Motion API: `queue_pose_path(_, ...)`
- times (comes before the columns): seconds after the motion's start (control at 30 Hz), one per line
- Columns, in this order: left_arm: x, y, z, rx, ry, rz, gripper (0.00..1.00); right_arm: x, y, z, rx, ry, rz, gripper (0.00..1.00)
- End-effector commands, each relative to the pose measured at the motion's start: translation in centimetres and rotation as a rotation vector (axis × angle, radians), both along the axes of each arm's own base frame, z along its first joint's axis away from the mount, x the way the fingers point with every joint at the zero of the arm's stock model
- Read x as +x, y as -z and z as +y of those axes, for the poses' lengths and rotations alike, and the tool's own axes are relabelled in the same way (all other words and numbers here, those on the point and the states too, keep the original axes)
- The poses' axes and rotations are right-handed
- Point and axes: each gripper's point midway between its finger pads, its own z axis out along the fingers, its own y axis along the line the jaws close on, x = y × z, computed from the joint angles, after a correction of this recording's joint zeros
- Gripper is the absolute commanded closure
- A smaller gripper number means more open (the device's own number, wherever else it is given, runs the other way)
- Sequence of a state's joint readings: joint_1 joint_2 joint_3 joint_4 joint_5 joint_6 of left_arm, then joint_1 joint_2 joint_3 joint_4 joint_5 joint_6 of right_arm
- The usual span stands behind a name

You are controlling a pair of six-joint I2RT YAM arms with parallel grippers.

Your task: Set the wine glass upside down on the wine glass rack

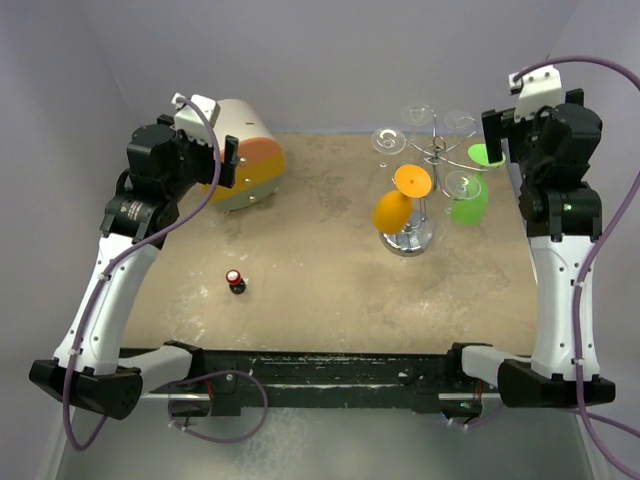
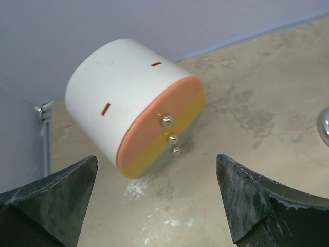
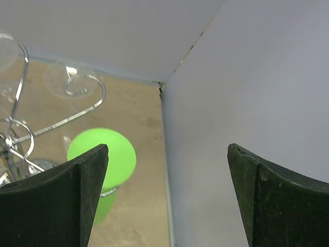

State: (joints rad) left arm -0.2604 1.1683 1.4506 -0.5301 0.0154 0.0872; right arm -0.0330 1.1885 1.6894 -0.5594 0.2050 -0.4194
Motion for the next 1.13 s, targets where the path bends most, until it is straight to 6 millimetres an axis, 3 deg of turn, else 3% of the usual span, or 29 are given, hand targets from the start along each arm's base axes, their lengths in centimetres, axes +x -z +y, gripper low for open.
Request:
queue_pose_path(0.0, 0.5, -4.5, 3.3, -0.067, -0.174, -0.168, 0.01, 1.2, -5.8, 1.3, 0.218, -0.017, -0.298, 0.0)
queue_pose_path(0.07, 0.5, -5.0, 4.1, -0.082, -0.206, -0.203, 0.01, 1.6, -6.1, 1.3, 0.23, -0.013, -0.324, 0.0)
queue_pose_path(0.13, 0.9, -4.3, 5.6, -0.105, -0.275, -0.225, 0.01, 2.0, -6.0, 1.8, 0.225, -0.05, -0.331, 0.0)
queue_pose_path(0.23, 1.1, -3.1, 6.5, -0.086, -0.282, -0.232, 0.01, 1.7, -5.3, 2.8, 0.217, -0.107, -0.315, 0.0)
queue_pose_path(0.5, -2.2, -2.7, 7.1, -0.02, -0.239, -0.264, 0.01, -2.8, -3.4, 1.3, 0.211, -0.012, -0.337, 0.0)
queue_pose_path(0.77, -5.9, -3.7, 6.1, -0.023, -0.141, -0.264, 0.01, -7.3, -2.6, 1.5, 0.201, -0.023, -0.356, 0.0)
queue_pose_path(0.97, -6.9, -4.5, 6.2, -0.066, -0.143, -0.243, 0.01, -9.6, -2.4, 1.4, 0.236, -0.017, -0.37, 0.0)
queue_pose_path(1.1, -7.0, -5.1, 6.7, -0.077, -0.165, -0.241, 0.01, -10.2, -2.2, 1.2, 0.238, -0.012, -0.353, 0.0)
